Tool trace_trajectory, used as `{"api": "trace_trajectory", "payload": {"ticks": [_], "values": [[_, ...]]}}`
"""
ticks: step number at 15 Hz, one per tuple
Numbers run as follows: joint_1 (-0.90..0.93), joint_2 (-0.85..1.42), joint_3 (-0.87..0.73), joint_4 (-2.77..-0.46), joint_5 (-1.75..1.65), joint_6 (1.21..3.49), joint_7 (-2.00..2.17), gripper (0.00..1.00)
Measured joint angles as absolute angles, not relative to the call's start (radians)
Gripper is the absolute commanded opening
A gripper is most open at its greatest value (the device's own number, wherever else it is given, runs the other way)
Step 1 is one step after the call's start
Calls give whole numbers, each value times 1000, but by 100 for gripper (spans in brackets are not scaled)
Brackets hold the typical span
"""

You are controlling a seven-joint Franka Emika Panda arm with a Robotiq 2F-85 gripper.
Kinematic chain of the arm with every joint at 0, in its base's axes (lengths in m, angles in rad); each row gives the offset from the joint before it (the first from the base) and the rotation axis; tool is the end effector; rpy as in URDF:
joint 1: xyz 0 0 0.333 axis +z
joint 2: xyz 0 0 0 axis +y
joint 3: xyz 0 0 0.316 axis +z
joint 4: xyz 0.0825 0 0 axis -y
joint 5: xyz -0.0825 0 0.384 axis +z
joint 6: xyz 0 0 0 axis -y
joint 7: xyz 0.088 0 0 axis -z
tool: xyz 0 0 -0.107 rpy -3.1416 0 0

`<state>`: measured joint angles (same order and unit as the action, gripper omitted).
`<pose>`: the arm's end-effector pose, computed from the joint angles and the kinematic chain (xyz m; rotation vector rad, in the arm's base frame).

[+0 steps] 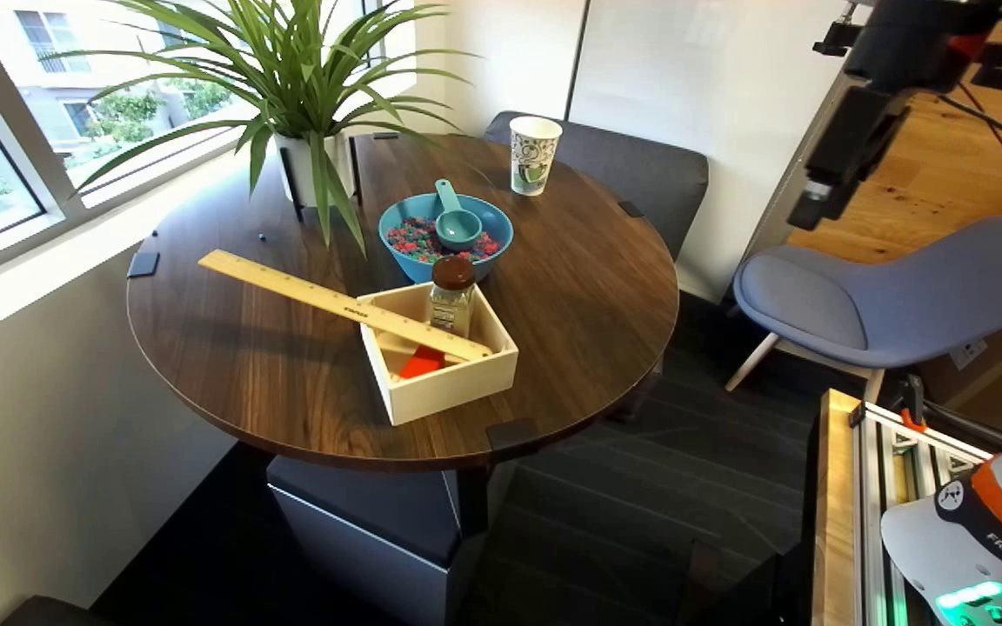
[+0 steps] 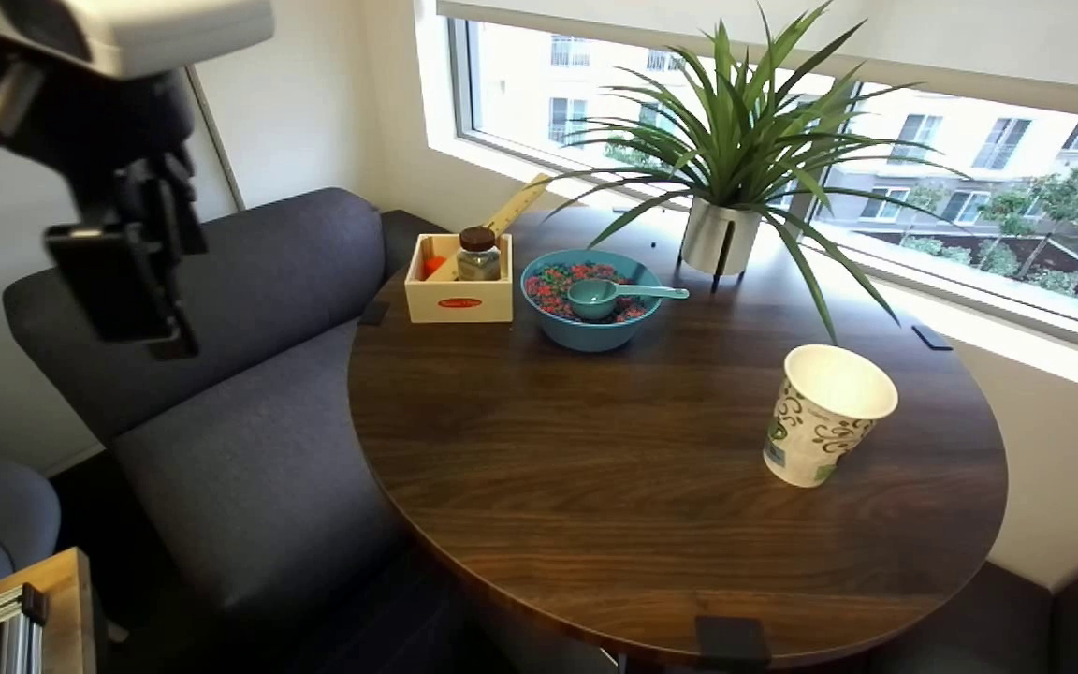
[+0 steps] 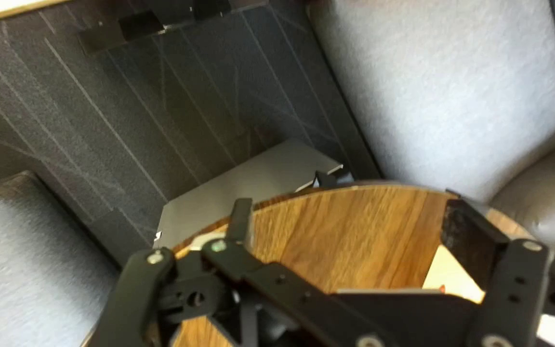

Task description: Put the cup in the box

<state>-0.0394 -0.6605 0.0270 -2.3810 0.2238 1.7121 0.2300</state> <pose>0.3512 0.0180 0.5516 -2.9095 0.4111 0.0441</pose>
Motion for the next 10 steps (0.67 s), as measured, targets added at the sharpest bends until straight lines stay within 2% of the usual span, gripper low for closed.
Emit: {"api": "trace_trajectory", "payload": {"ticks": [5, 10], "values": [[-97, -367, 99, -2209, 138, 1989, 467, 100], [-126, -77, 72, -1921, 10, 2013, 644, 100]]}}
